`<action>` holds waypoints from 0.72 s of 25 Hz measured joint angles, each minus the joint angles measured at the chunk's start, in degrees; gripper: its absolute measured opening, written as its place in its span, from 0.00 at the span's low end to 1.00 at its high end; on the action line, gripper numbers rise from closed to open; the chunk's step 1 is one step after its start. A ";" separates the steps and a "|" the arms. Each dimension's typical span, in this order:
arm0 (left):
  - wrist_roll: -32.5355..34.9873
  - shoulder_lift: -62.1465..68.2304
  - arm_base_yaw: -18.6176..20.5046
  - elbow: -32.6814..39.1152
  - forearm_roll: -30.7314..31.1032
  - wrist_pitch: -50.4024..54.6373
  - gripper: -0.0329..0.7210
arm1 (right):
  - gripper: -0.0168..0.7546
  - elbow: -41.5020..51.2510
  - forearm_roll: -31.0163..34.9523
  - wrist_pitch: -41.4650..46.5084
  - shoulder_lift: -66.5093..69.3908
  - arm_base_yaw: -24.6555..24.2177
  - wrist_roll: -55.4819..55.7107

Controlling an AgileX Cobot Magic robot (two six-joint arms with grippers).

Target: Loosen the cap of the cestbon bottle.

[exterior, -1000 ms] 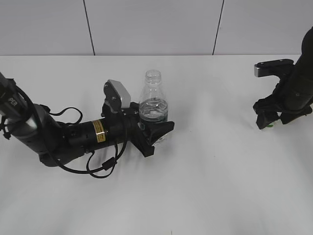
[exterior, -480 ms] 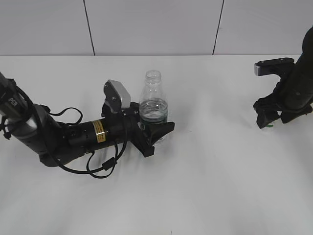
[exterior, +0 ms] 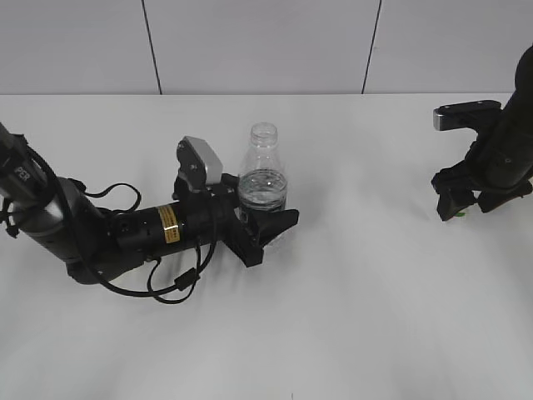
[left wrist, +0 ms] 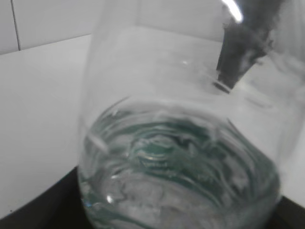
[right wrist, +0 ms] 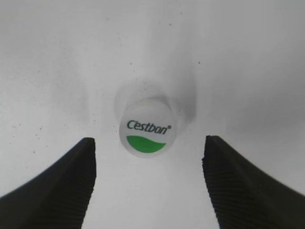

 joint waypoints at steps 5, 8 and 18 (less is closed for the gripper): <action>-1.97 0.00 0.00 0.00 0.04 0.00 0.77 | 0.71 0.00 0.00 0.13 0.00 0.00 -0.07; -2.15 0.00 0.00 0.00 0.09 0.00 0.79 | 0.71 0.00 0.00 0.13 0.00 0.00 -0.13; -2.21 -3.48 0.00 0.00 0.19 0.01 0.79 | 0.71 0.00 0.00 0.13 0.00 0.00 -0.21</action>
